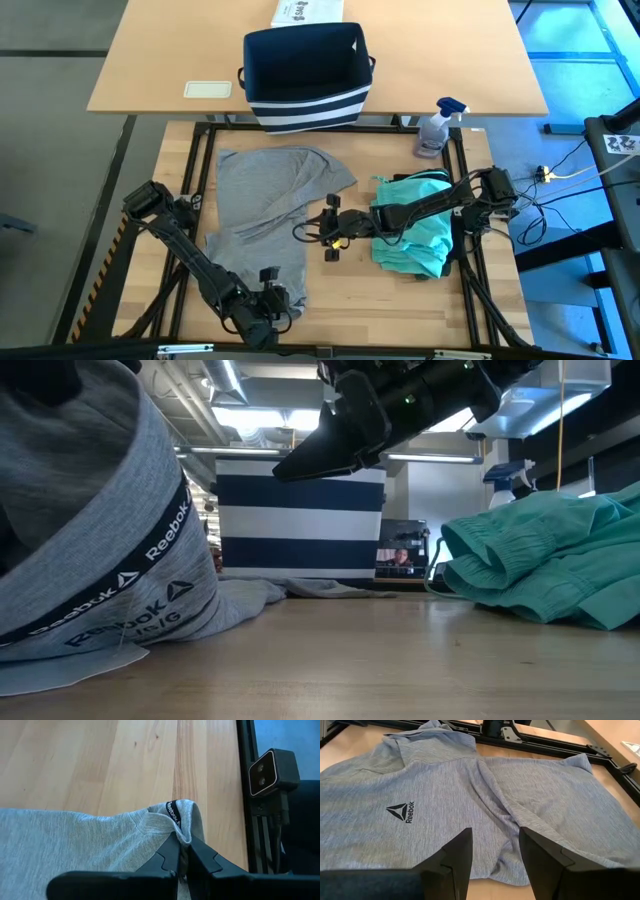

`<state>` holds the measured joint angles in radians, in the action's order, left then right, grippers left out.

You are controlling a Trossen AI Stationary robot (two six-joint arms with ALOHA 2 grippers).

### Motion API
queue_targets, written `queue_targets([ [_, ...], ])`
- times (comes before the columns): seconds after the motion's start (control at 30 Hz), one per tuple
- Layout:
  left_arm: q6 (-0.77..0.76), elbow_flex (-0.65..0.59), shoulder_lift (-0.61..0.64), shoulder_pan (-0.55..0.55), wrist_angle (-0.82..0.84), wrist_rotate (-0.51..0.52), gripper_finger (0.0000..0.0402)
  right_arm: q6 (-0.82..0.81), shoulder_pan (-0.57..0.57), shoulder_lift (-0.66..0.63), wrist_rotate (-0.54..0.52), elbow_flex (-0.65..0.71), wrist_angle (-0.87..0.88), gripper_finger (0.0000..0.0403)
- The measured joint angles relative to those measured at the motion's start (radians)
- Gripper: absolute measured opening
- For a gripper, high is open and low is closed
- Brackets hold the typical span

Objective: Fold Laundry from Bin

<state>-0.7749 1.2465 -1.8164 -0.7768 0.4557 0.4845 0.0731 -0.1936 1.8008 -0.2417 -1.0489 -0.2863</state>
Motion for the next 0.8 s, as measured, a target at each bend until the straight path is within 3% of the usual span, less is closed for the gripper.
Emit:
queue_targets([
  [0.33, 0.025, 0.0, 0.0, -0.001, -0.004, -0.046, 0.0011, -0.011, 0.011, 0.0, 0.005, 0.0, 0.011, 0.016],
  [0.57, 0.027, 0.048, 0.001, -0.017, 0.008, -0.09, 0.0011, -0.147, 0.102, 0.0, 0.026, 0.0, 0.106, 0.016],
  [0.8, 0.026, 0.062, 0.001, -0.019, 0.008, -0.16, 0.0011, -0.167, 0.166, 0.0, 0.069, 0.0, 0.132, 0.016],
])
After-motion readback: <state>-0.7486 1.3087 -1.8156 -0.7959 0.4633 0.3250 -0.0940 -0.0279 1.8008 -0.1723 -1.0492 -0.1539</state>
